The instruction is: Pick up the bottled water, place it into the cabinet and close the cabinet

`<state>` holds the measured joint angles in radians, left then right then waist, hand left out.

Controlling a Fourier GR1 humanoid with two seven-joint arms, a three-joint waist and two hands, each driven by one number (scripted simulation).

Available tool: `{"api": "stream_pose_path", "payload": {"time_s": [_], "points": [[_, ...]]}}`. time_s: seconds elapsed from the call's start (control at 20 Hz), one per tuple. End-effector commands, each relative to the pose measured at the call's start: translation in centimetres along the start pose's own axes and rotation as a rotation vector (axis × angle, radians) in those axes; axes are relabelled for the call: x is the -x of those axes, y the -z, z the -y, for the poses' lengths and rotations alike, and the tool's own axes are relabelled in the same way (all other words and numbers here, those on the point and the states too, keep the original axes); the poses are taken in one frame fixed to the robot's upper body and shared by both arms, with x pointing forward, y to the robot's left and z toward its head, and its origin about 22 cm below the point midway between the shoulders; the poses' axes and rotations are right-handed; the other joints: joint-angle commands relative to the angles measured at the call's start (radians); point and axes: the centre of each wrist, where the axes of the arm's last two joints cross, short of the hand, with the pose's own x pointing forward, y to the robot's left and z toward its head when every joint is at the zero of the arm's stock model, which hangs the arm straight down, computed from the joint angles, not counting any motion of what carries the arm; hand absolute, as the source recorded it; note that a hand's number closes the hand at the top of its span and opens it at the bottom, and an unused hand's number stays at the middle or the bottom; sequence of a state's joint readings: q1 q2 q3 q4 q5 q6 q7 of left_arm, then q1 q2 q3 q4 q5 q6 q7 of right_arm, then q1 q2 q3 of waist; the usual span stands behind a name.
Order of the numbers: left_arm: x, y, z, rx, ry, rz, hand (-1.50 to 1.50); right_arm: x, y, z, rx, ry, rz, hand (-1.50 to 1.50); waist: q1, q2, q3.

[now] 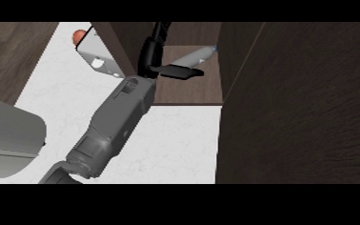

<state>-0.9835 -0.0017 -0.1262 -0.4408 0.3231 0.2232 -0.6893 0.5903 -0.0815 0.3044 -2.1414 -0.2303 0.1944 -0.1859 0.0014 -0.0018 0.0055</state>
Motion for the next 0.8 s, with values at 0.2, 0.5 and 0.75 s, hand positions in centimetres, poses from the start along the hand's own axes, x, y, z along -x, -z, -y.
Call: {"api": "stream_pose_path", "payload": {"time_s": [0.2, 0.5, 0.75], "points": [[0.7, -4.4, -1.1, -0.073, -0.19, -0.059, -1.5, -1.0, -0.9, -0.6, 0.027, 0.001, -0.013, -1.5, 0.056, -0.026, -0.005], [-0.8, -7.7, -0.5, -0.05, -0.246, -0.054, -1.5, 0.1, -1.1, 0.2, 0.04, -0.001, -0.015, -1.5, 0.076, -0.028, -0.004], [-4.6, -11.5, 0.6, -0.021, -0.311, -0.059, -1.5, -0.9, -0.4, -0.9, 0.015, -0.021, -0.004, -1.5, 0.064, -0.022, -0.005]]}}
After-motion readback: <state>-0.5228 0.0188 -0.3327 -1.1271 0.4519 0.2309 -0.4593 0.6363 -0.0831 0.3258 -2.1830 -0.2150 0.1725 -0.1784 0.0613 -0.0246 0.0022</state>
